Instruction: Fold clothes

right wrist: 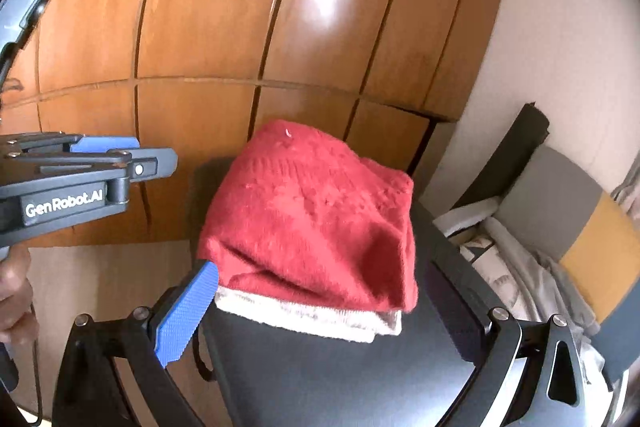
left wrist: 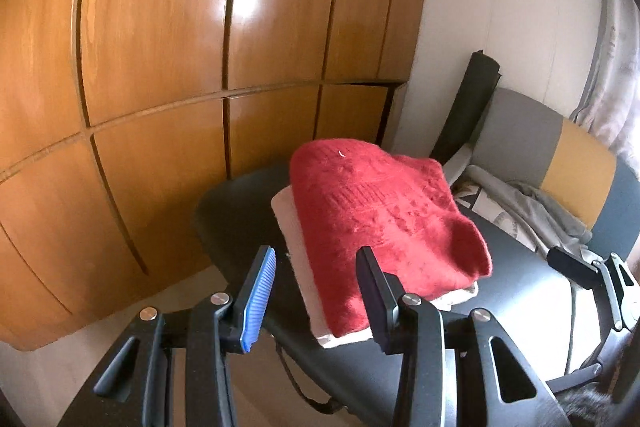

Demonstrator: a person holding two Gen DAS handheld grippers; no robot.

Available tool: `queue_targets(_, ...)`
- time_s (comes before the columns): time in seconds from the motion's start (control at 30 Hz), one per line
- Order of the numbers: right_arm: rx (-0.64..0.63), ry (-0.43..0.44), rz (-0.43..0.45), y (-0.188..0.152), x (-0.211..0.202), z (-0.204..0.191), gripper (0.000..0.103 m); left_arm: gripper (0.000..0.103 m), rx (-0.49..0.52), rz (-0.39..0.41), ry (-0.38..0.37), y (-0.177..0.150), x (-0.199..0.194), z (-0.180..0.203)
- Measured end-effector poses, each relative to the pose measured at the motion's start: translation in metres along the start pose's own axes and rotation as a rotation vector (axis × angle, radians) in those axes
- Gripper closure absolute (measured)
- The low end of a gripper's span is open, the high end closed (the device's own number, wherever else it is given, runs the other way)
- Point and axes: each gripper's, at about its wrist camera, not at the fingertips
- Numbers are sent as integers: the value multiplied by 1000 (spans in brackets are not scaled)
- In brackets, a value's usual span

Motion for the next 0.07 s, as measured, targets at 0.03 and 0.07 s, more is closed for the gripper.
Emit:
queue_targets(0.03, 2, 4, -7, -2, 1, 0, 0, 61, 9, 20, 16, -2, -2, 1)
queue_targets(0.07, 3, 8, -14, -4, 2, -1, 0, 61, 20, 39, 38, -4, -3, 2)
Point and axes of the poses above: each gripper's, at about its wrist camera, not at the fingertips, and x roughly the way its jaws point, z to its right, y to its top, and after that the axes turned 14 degrees about -x, right-handed
